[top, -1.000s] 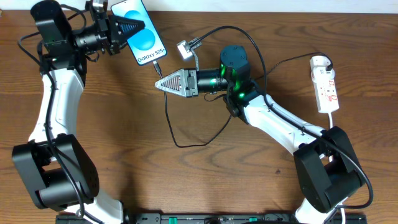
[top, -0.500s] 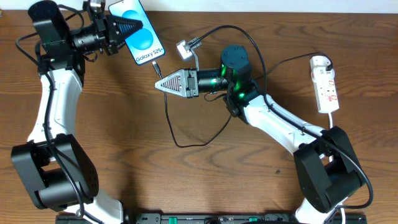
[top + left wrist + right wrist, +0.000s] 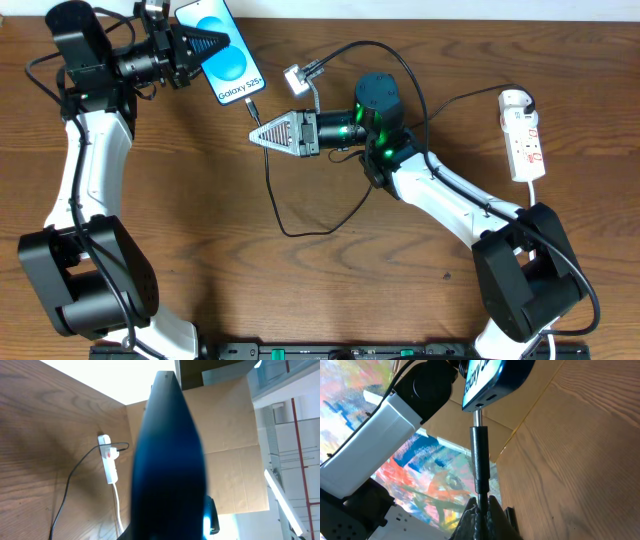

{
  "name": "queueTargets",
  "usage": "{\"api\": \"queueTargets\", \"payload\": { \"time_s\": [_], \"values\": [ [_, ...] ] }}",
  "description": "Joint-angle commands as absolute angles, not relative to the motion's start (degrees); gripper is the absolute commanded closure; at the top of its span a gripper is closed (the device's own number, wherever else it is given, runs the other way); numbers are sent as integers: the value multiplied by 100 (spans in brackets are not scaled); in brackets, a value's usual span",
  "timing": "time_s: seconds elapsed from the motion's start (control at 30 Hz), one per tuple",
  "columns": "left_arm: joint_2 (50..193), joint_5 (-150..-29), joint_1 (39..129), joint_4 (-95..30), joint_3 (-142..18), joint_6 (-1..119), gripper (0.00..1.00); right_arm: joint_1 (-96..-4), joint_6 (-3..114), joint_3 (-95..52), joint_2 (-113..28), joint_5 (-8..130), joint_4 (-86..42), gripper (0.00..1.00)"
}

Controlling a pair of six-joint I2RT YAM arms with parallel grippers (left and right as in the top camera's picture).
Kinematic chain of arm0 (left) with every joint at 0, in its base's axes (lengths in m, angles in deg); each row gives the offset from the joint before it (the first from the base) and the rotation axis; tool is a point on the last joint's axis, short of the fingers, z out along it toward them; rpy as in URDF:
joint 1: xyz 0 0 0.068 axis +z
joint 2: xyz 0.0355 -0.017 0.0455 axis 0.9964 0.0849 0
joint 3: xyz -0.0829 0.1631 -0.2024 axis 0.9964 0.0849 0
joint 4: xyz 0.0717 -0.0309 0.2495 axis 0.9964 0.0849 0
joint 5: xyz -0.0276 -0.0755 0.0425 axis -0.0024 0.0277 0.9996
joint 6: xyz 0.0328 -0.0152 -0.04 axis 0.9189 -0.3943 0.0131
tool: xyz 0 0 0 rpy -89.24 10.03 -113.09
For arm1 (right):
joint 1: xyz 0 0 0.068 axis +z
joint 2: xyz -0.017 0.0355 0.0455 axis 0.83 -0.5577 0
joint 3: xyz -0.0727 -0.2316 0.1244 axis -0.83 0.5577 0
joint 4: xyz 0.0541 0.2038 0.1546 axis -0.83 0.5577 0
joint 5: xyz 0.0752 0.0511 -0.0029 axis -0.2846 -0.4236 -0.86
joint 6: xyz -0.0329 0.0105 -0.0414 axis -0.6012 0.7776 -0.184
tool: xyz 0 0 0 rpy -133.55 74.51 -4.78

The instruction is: Plug charger to phone and switch on socket

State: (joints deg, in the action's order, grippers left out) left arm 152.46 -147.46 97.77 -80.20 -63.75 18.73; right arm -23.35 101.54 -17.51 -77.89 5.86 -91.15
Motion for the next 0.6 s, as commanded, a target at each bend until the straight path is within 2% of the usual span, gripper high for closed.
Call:
{"api": "queueTargets", "payload": {
  "time_s": [0.0,0.57],
  "values": [
    [15130,-14934,9791,-8070,-6370,1890,93,-2339,10092,-1745,-7807,643,-9119,99],
    [15130,-14931,9618,-8072,-6370,1890,93,-2339,10095,-1745,-7807,704,-9117,99]
  ]
}}
